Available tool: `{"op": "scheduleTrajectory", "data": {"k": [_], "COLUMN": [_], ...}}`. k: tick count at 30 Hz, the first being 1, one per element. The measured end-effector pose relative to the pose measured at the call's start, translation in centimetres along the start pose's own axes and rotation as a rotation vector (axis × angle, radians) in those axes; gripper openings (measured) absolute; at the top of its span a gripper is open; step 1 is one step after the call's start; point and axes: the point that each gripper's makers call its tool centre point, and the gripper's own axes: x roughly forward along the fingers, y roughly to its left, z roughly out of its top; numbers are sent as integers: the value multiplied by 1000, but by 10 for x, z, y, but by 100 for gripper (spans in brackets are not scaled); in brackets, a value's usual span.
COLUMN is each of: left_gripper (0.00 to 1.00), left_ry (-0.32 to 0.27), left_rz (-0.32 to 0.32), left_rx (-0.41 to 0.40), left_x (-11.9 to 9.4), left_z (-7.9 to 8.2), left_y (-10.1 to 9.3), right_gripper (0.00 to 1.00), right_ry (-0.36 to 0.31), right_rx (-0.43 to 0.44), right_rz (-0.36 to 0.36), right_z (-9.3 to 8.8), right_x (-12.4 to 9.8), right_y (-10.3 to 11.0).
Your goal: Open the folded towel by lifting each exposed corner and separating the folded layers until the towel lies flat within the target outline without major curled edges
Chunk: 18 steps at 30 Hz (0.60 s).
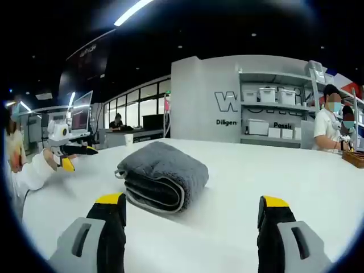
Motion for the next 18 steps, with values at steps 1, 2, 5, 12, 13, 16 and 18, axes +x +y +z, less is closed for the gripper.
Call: {"op": "scheduleTrajectory", "data": {"k": [1, 2, 5, 12, 13, 16, 18], "left_gripper": [100, 100, 100, 100, 100, 100, 100], "left_ry": [2, 3, 2, 3, 3, 4, 5], "left_rz": [0, -1, -3, -3, -3, -4, -4], "left_rx": [-1, 0, 3, 2, 3, 3, 3], "left_x": [0, 0, 1, 0, 0, 0, 1], "left_z": [0, -1, 0, 0, 0, -1, -1], "left_y": [0, 0, -1, 0, 0, 0, 0], "right_gripper": [97, 97, 97, 97, 97, 97, 97], "right_ry": [0, 0, -2, 1, 1, 1, 1], "right_rx": [0, -1, -1, -1, -1, 1, 1], "right_rz": [0, 0, -2, 0, 1, 0, -1], "right_z": [0, 0, 1, 0, 0, 0, 0], "right_x": [0, 0, 0, 0, 0, 0, 0], "right_y": [0, 0, 0, 1, 1, 1, 1]}}
